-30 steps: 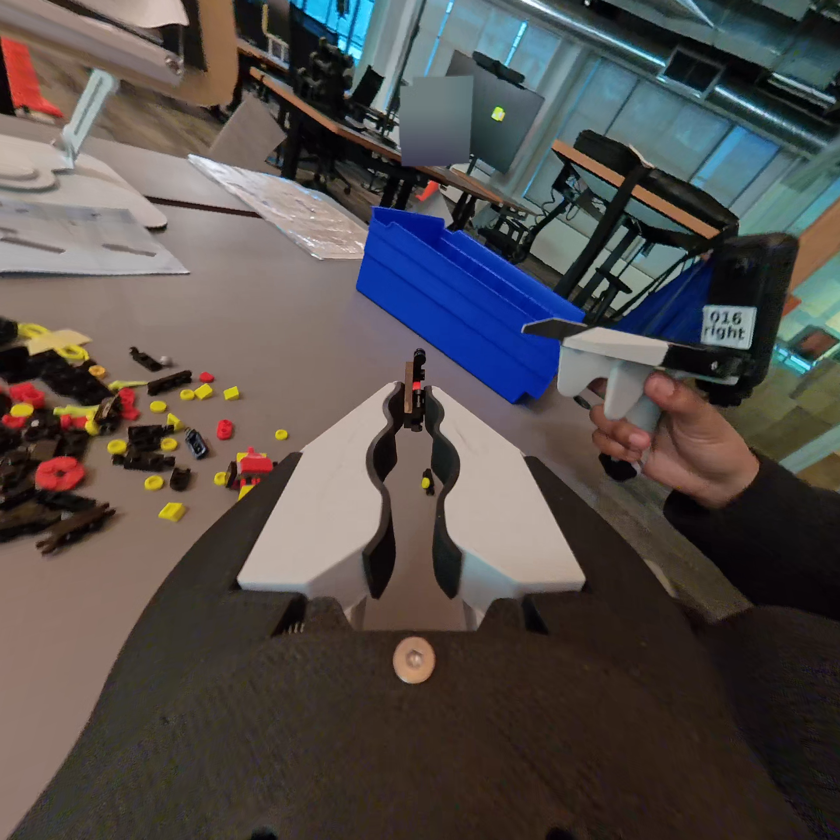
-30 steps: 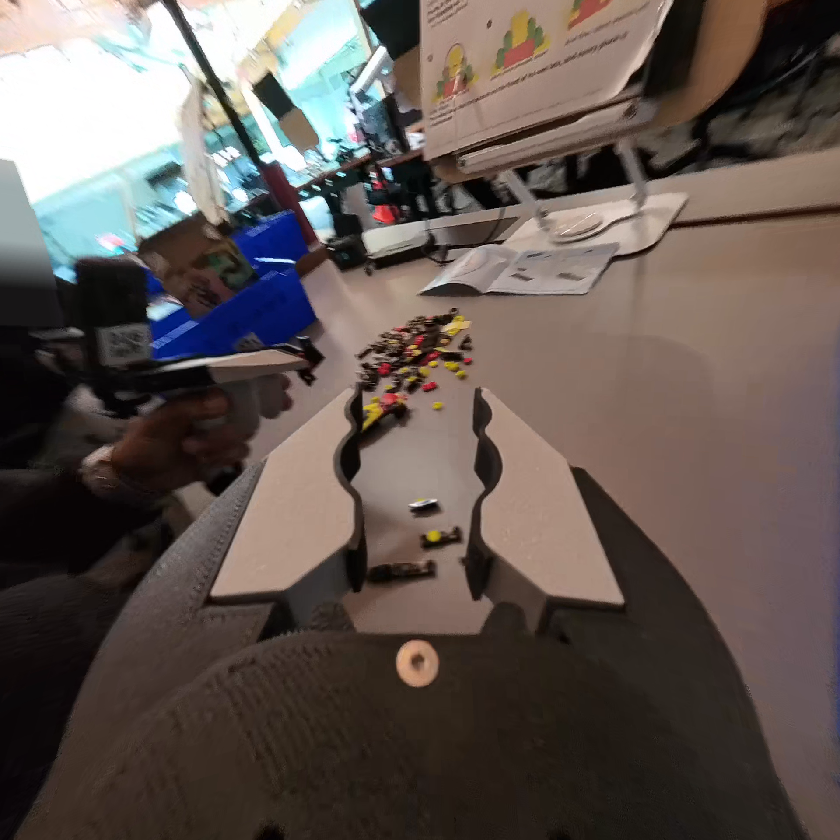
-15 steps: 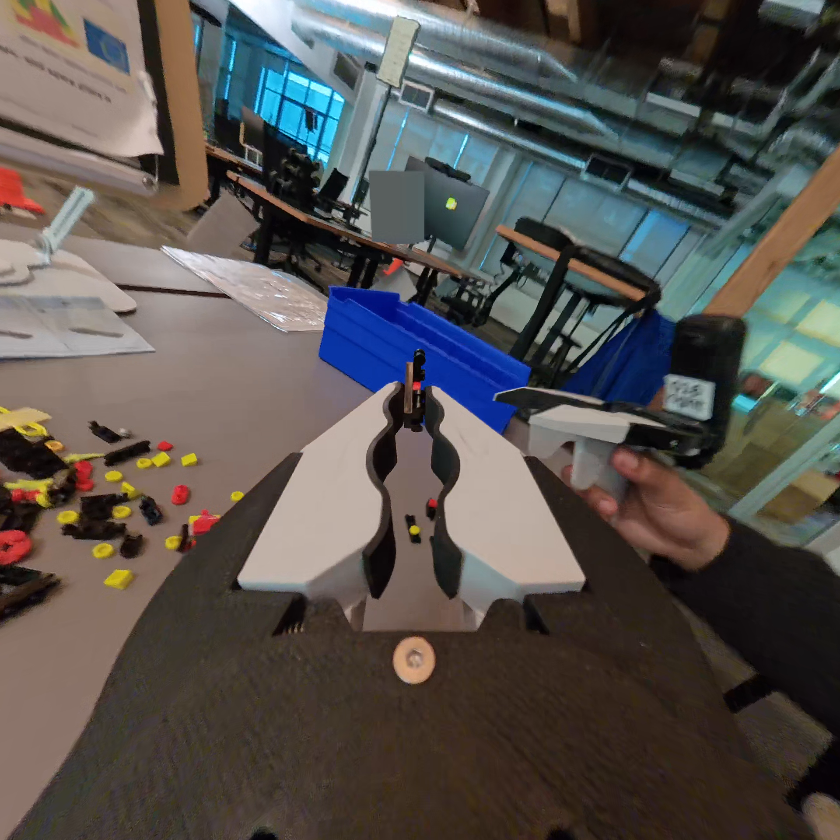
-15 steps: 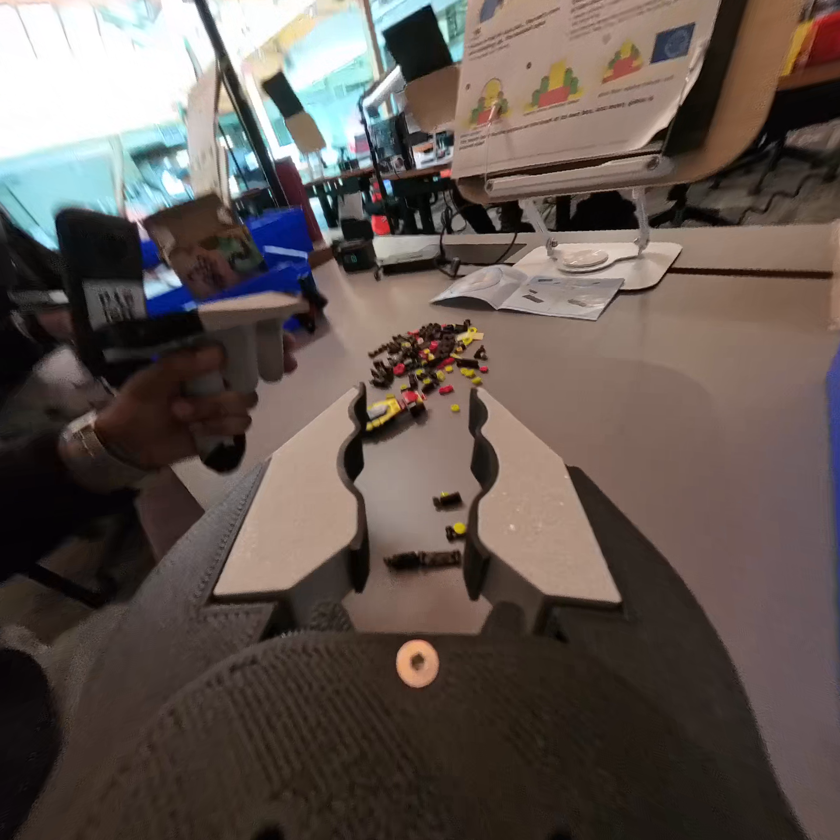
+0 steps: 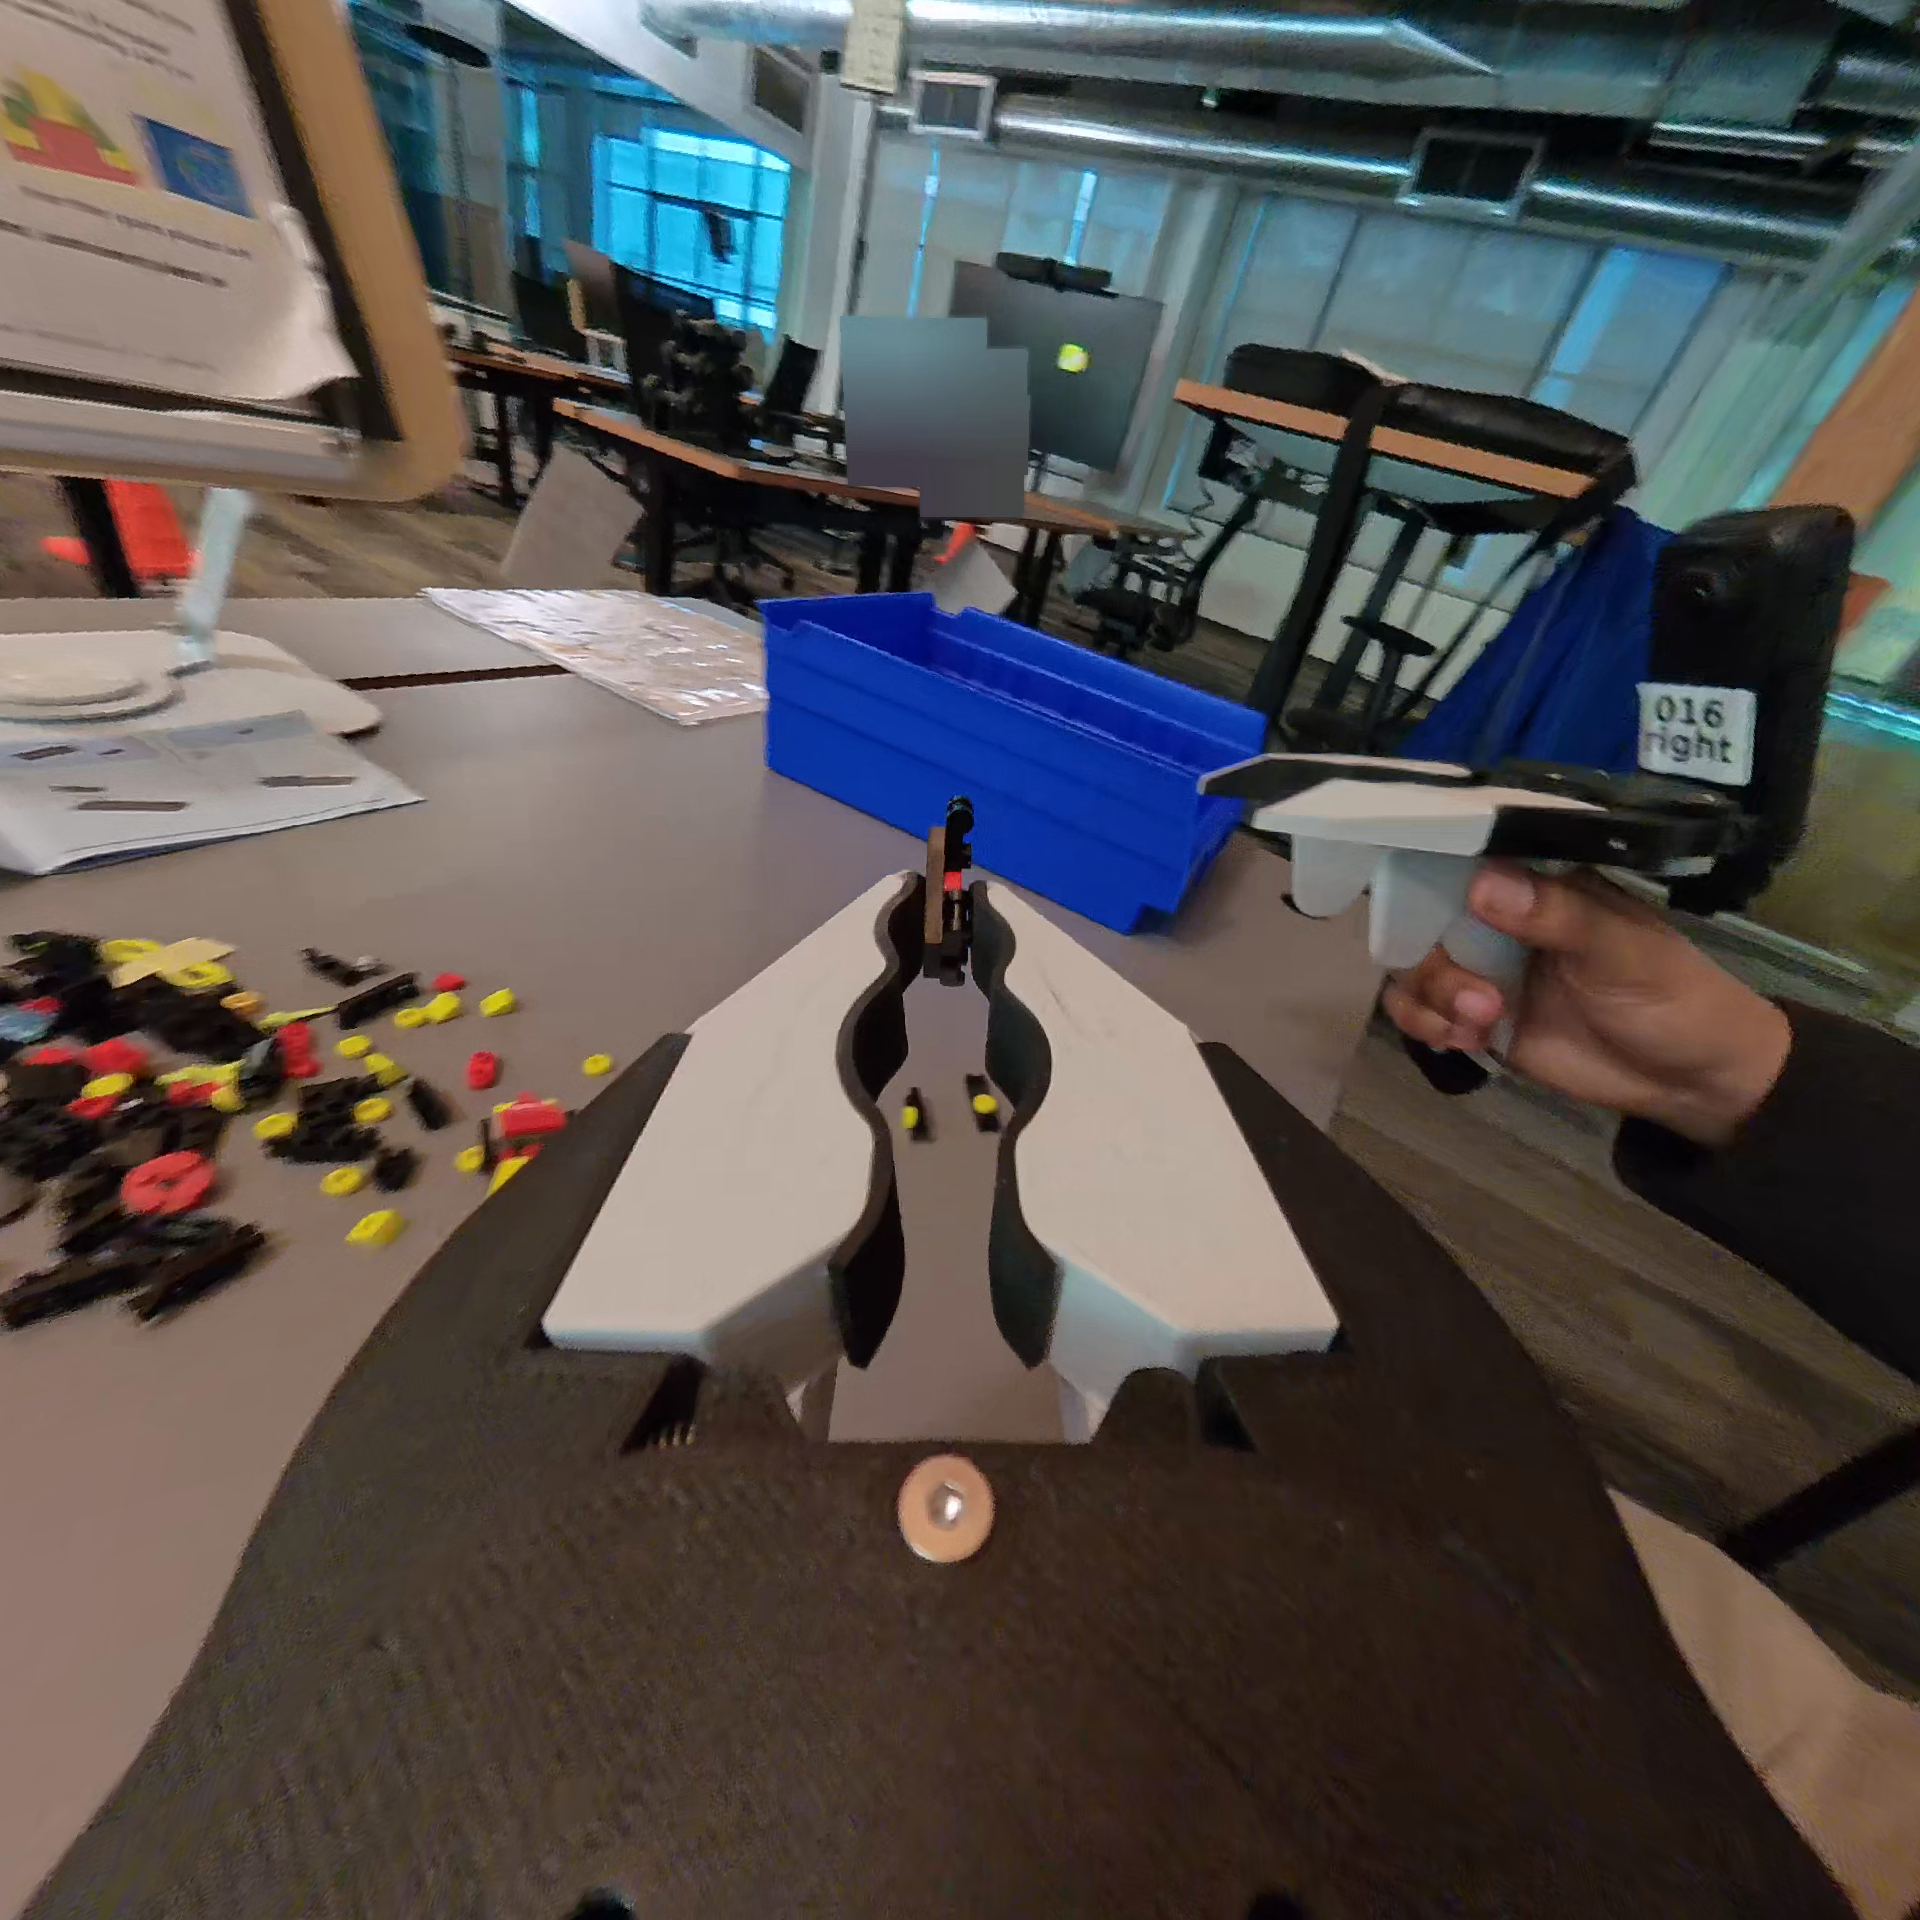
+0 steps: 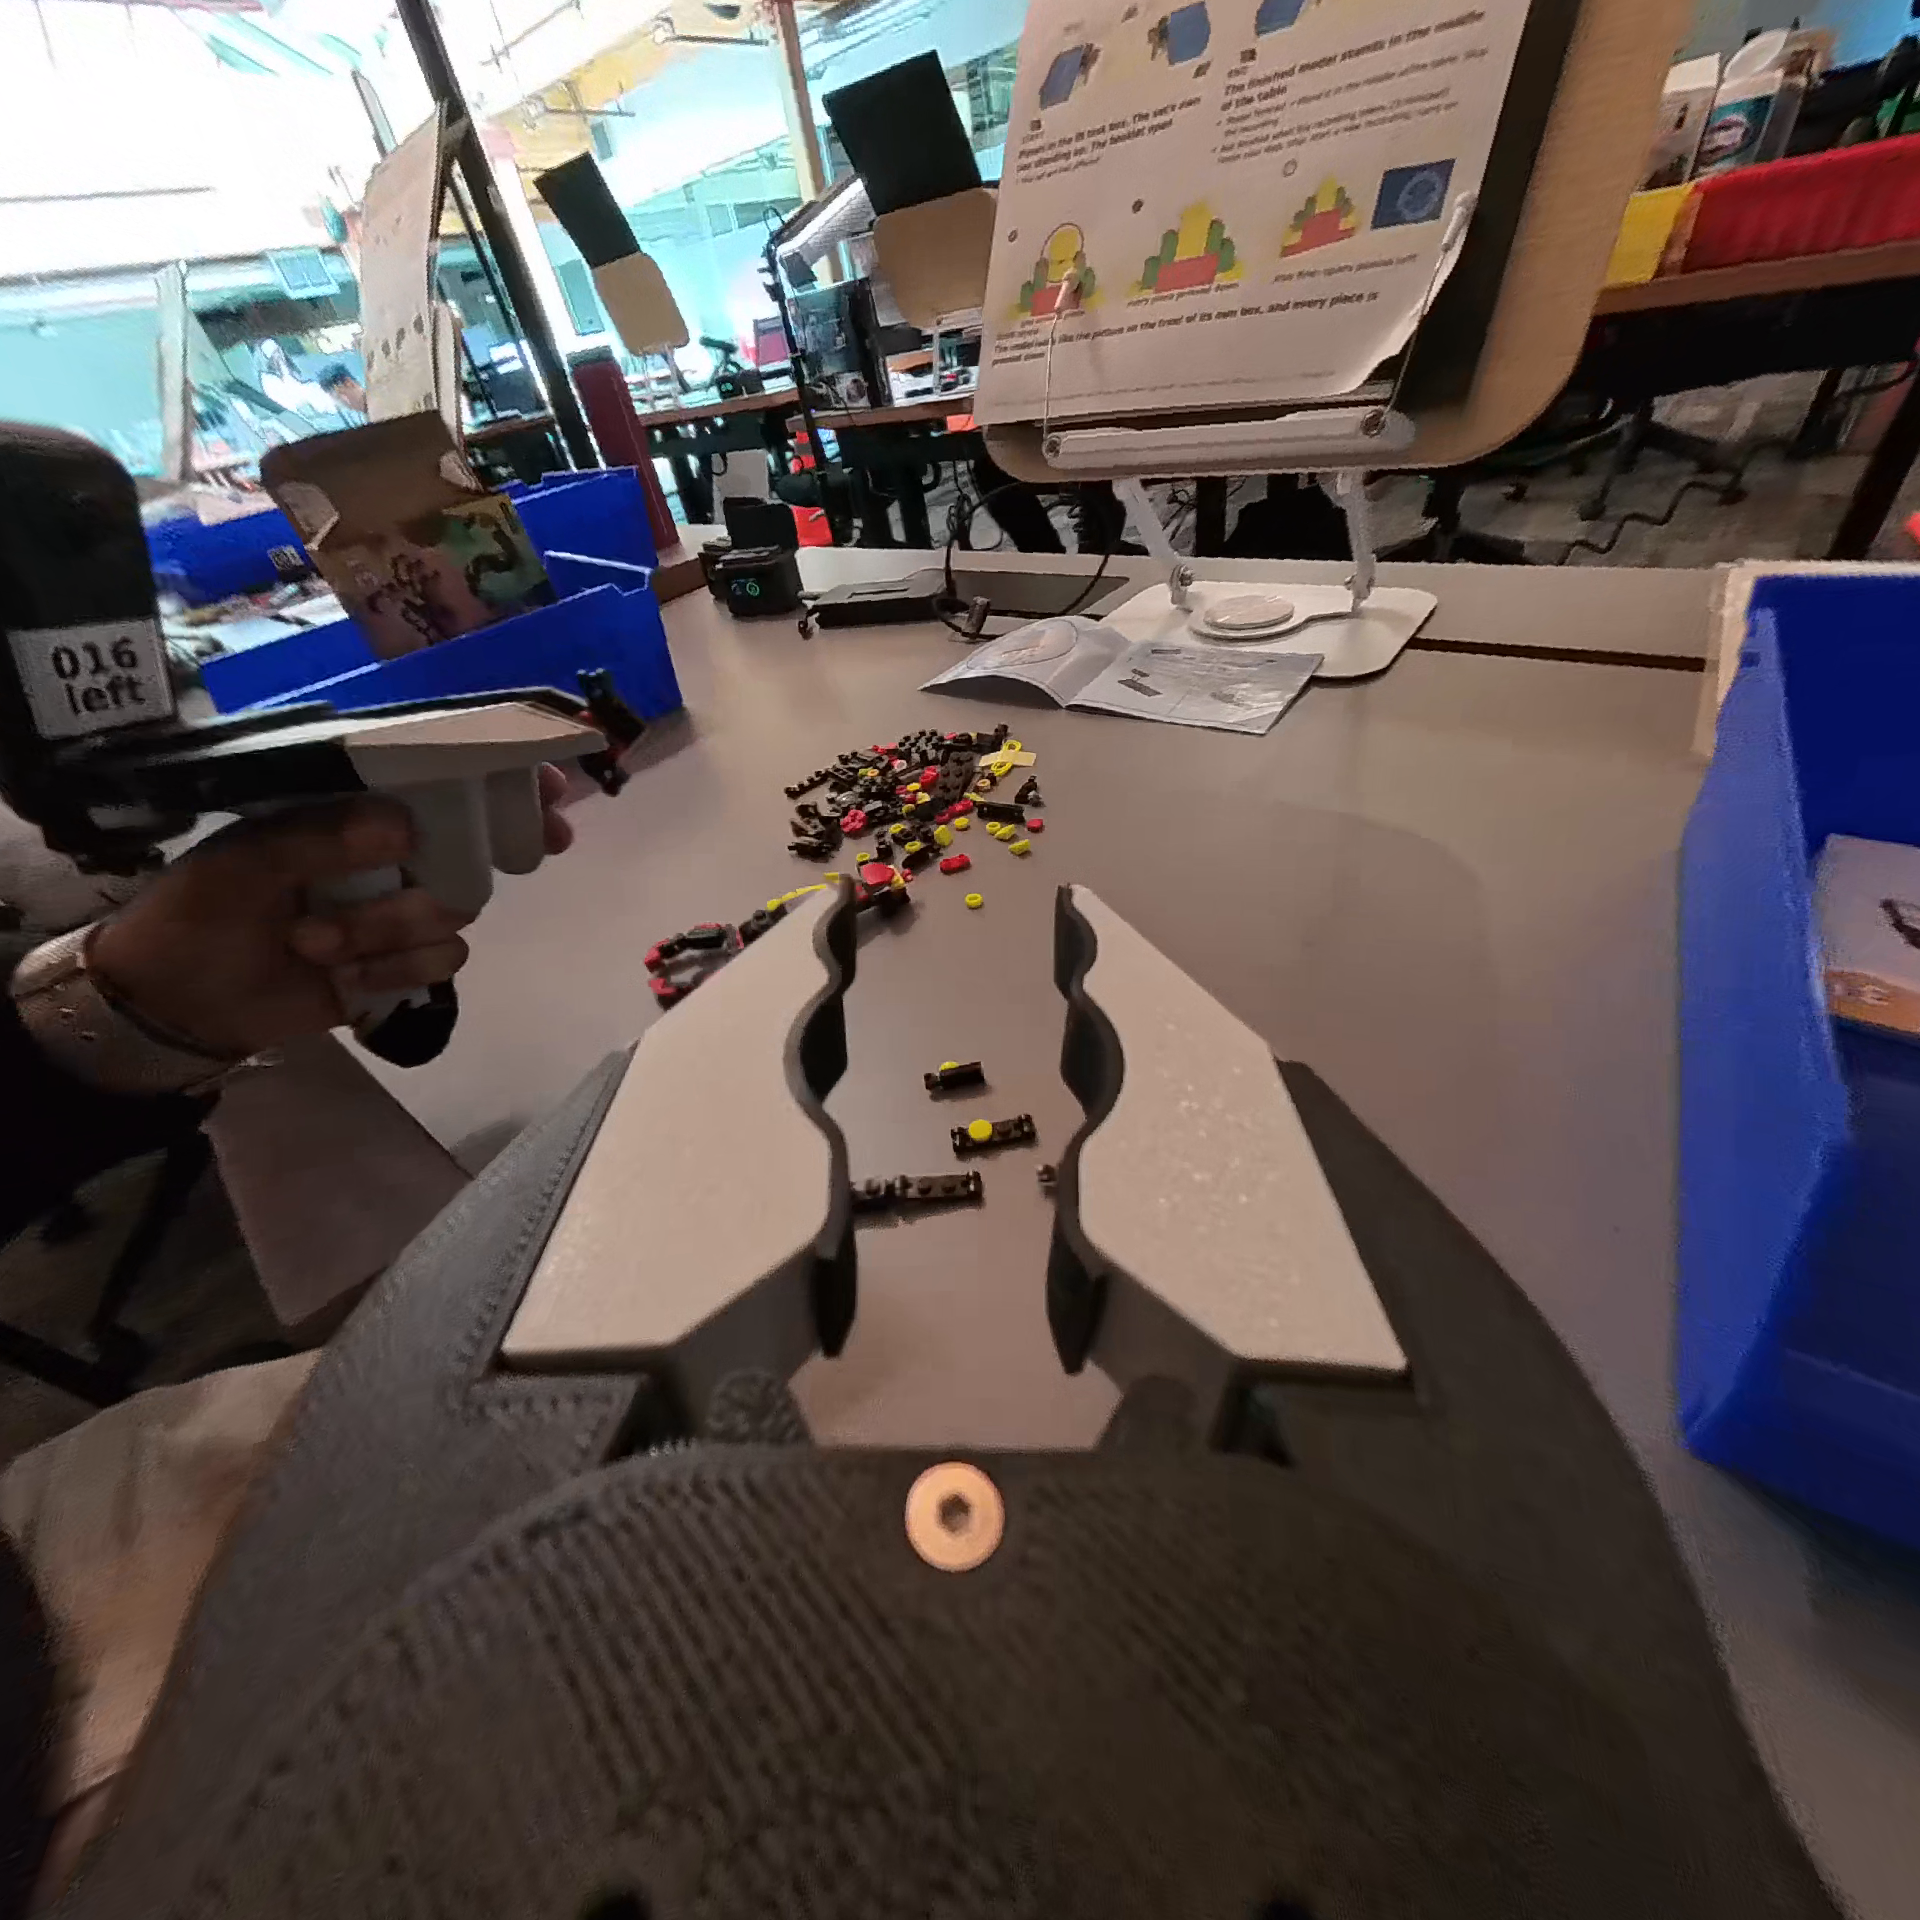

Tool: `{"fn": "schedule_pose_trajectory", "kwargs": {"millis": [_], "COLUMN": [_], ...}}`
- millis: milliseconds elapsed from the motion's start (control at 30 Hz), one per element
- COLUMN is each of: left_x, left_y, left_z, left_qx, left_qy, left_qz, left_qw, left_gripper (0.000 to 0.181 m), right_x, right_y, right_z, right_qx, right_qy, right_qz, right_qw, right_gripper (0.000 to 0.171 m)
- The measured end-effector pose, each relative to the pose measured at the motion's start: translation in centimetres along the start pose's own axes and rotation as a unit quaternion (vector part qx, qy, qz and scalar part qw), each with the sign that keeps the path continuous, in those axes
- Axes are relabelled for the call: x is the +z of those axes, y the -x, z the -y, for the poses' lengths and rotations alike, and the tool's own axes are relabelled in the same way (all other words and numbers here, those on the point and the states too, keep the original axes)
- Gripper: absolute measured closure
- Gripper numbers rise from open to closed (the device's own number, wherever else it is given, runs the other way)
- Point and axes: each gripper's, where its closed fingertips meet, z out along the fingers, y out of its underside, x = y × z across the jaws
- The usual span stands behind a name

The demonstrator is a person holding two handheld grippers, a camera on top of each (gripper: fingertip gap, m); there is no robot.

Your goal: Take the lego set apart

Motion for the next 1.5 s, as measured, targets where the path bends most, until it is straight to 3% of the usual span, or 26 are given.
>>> {"fn": "schedule_pose_trajectory", "kwargs": {"millis": [33, 133, 300, 433, 533, 700, 800, 933, 1133, 1267, 1500], "left_x": [-0.5, -1.1, -0.9, -0.6, 1.3, 5.4, 7.7, 9.9, 10.1, 9.7, 10.3], "left_y": [0.7, 2.2, 5.4, 7.1, 7.2, 7.6, 8.8, 8.8, 9.4, 9.5, 8.8], "left_z": [0.4, 1.3, -0.7, -1.0, -0.4, 4.2, 4.4, 4.8, 3.1, 3.5, 0.4], "left_qx": [-0.009, -0.060, -0.091, -0.035, -0.017, -0.011, 0.012, 0.006, 0.024, 0.001, -0.067], "left_qy": [-0.009, -0.034, -0.010, -0.009, 0.002, -0.042, -0.038, -0.043, -0.017, -0.026, 0.043], "left_qz": [0.013, 0.014, 0.044, 0.080, 0.061, 0.023, 0.022, -0.005, -0.004, -0.008, -0.034], "left_qw": [1.000, 0.998, 0.995, 0.996, 0.998, 0.999, 0.999, 0.999, 1.000, 1.000, 0.996], "left_gripper": [0.177, 0.177, 0.177, 0.177, 0.177, 0.176, 0.177, 0.177, 0.177, 0.177, 0.177], "right_x": [0.0, 0.1, 1.7, 2.6, 3.0, 5.5, 7.9, 9.9, 11.7, 12.0, 11.9], "right_y": [0.2, 0.9, 1.3, 1.4, -0.1, -1.9, -3.3, -4.9, -5.7, -5.1, -5.2], "right_z": [-0.2, -0.9, -2.7, -1.9, -0.7, 2.3, 1.7, 3.9, 3.4, 2.4, 2.2], "right_qx": [0.009, 0.013, -0.016, 0.071, 0.114, 0.034, -0.030, -0.009, 0.022, 0.017, -0.001], "right_qy": [0.003, 0.010, 0.043, 0.013, -0.004, -0.014, 0.020, 0.000, -0.001, 0.002, -0.010], "right_qz": [0.007, 0.009, 0.013, 0.066, 0.085, 0.082, 0.067, 0.050, 0.067, 0.079, 0.076], "right_qw": [1.000, 1.000, 0.999, 0.995, 0.990, 0.996, 0.997, 0.999, 0.997, 0.997, 0.997], "right_gripper": [0.133, 0.133, 0.133, 0.134, 0.131, 0.133, 0.139, 0.147, 0.147, 0.147, 0.150]}}
